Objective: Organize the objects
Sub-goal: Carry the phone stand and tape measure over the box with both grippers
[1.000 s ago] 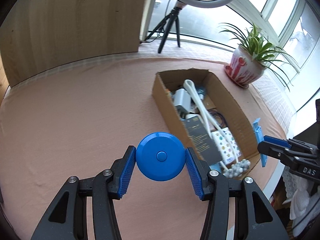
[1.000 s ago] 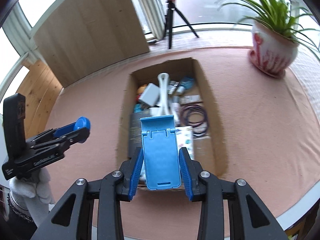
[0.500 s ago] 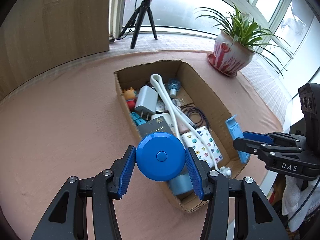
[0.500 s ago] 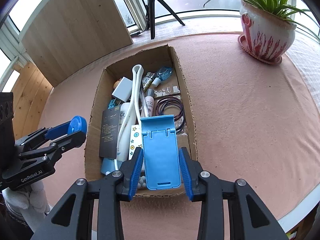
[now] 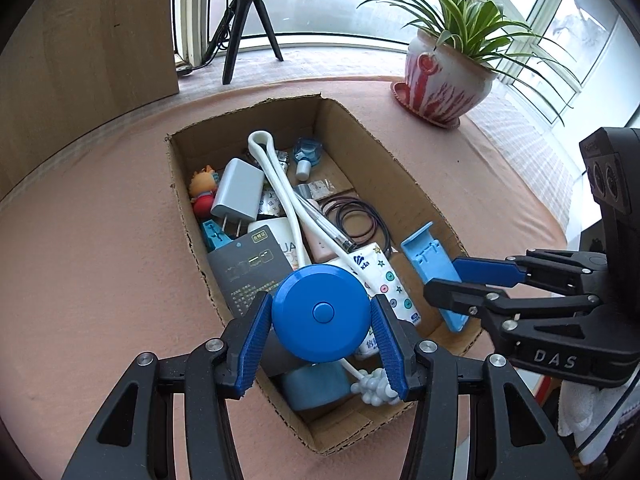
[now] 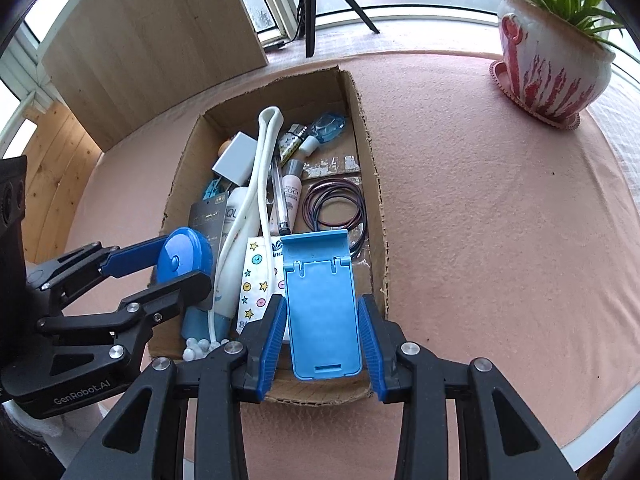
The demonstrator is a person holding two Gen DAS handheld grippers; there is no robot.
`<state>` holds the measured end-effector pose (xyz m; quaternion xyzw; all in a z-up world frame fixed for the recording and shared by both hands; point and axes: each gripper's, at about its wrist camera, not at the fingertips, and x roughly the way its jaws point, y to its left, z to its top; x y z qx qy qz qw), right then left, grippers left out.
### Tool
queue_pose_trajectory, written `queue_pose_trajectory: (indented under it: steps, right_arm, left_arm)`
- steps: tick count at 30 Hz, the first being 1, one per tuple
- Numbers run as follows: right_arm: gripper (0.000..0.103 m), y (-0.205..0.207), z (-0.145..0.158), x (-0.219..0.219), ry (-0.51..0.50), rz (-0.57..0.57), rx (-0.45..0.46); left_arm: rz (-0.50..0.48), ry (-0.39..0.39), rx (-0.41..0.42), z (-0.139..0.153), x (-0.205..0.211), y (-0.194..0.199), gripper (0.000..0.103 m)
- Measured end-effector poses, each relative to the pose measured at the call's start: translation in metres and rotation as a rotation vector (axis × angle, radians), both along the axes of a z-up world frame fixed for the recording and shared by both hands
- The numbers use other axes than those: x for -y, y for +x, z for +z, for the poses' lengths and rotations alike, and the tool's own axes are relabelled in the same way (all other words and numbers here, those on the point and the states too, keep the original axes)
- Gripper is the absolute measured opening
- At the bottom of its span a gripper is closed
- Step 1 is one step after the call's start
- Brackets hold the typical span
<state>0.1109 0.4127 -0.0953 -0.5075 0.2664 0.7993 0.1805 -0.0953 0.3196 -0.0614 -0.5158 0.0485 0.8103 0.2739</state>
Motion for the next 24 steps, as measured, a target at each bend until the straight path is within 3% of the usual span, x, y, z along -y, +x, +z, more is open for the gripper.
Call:
queue_pose_trajectory:
  steps: [24]
  right_arm:
    - [0.038,-0.03,0.003,0.016,-0.031,0.054,-0.002]
  left_arm:
    - [0.035,0.007,0.006,0.003,0.024,0.001,0.056]
